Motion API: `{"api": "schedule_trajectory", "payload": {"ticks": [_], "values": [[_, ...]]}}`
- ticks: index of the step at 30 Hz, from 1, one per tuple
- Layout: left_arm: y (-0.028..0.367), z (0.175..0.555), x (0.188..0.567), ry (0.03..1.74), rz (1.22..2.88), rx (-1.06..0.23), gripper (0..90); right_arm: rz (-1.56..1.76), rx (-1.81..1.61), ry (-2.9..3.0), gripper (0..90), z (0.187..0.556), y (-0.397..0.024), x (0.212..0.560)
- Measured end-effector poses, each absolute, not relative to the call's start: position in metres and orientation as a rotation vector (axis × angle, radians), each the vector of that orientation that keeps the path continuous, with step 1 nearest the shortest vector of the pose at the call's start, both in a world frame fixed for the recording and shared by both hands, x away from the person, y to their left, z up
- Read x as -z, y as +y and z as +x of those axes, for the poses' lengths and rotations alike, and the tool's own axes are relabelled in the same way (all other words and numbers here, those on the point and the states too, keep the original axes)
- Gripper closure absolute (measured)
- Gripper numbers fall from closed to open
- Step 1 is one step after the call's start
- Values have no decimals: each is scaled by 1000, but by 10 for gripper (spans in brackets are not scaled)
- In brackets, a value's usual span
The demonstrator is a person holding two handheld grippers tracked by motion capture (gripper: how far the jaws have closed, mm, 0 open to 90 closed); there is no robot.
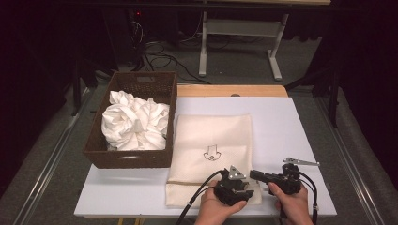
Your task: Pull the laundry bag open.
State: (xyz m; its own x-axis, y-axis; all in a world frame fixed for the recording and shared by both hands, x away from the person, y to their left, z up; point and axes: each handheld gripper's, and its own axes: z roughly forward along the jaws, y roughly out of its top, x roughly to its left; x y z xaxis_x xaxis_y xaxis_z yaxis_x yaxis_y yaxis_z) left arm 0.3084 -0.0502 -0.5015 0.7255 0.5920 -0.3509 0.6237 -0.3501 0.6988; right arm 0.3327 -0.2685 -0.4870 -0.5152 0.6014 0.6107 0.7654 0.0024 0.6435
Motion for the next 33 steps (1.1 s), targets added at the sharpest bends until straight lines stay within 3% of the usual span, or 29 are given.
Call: {"api": "schedule_trajectory", "payload": {"ticks": [4, 5, 14, 33], "values": [[-46, 310, 503, 930, 2043, 37, 858, -1464, 1540, -2099, 887, 332, -269, 487], [-45, 310, 503, 924, 2042, 45, 865, -1466, 1540, -2106, 887, 332, -268, 487], [-32, 313, 506, 930, 1963, 140, 869, -1480, 1571, -2148, 894, 329, -267, 483], [-6, 313, 510, 997, 1962, 90, 869, -1492, 1581, -2204, 895, 331, -268, 479]]}}
